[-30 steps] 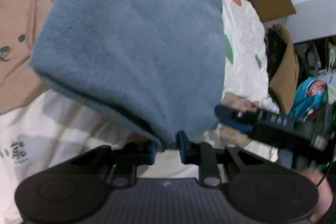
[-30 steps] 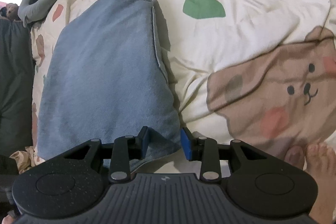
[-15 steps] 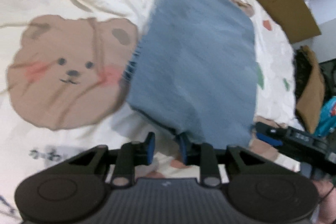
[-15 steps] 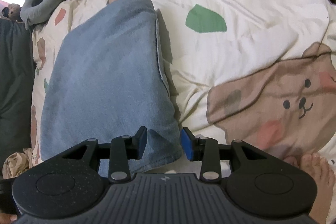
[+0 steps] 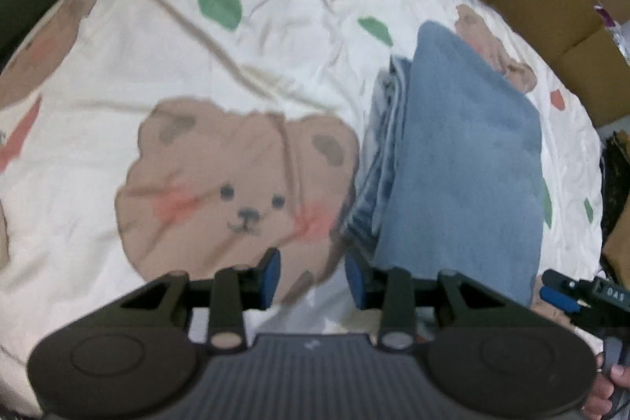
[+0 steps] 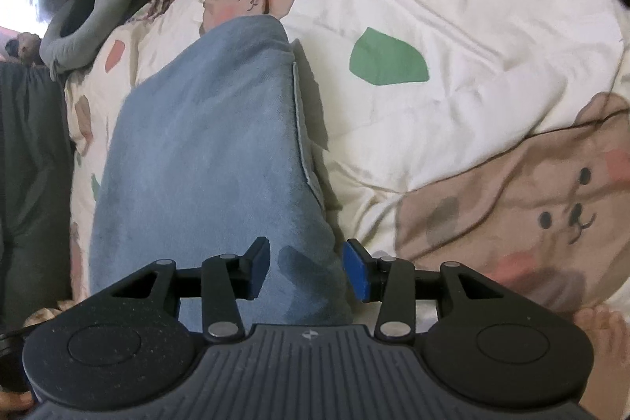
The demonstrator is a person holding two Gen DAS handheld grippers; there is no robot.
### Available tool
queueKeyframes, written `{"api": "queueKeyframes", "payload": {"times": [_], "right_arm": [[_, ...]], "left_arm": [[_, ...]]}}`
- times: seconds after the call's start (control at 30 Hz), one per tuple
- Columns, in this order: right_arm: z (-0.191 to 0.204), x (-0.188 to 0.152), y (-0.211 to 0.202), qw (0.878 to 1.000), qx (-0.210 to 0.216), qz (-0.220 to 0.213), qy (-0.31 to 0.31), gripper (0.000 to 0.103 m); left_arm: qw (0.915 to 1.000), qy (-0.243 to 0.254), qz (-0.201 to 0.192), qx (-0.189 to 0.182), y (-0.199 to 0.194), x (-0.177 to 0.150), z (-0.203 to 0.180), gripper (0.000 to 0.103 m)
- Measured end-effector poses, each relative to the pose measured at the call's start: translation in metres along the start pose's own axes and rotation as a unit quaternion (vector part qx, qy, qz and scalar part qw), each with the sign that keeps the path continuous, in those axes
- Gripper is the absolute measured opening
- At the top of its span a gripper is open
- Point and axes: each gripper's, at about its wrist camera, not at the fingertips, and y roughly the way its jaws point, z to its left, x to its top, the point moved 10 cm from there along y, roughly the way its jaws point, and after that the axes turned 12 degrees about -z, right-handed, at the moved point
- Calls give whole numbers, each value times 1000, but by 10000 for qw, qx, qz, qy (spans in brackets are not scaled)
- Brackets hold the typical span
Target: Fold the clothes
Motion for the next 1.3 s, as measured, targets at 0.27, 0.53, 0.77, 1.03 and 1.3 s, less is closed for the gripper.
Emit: {"api": "queueKeyframes", "payload": {"times": [0.27,0.53,0.77,1.03,1.3], "right_arm": [[4,29,15,9993,-90,-256,-248,49],[4,39,34,9978,3,-333,-581,49],[9,39,50,9985,359,-291,-296,49],[19,38,70,9973,628,-153,-342,49],[24,39,81,9952,856,-10,-467,40]], "left_arm": [[9984,524,-105,-207,20,33,-29,42],[9947,964,-262,-240,37,56,-45,46],[9950,675,-536,-510,32,79,-42,57],[9899,945,-267,-1027,58,59,-75,58],[9913,583,-28,-1183,76,40,-69,54]]}}
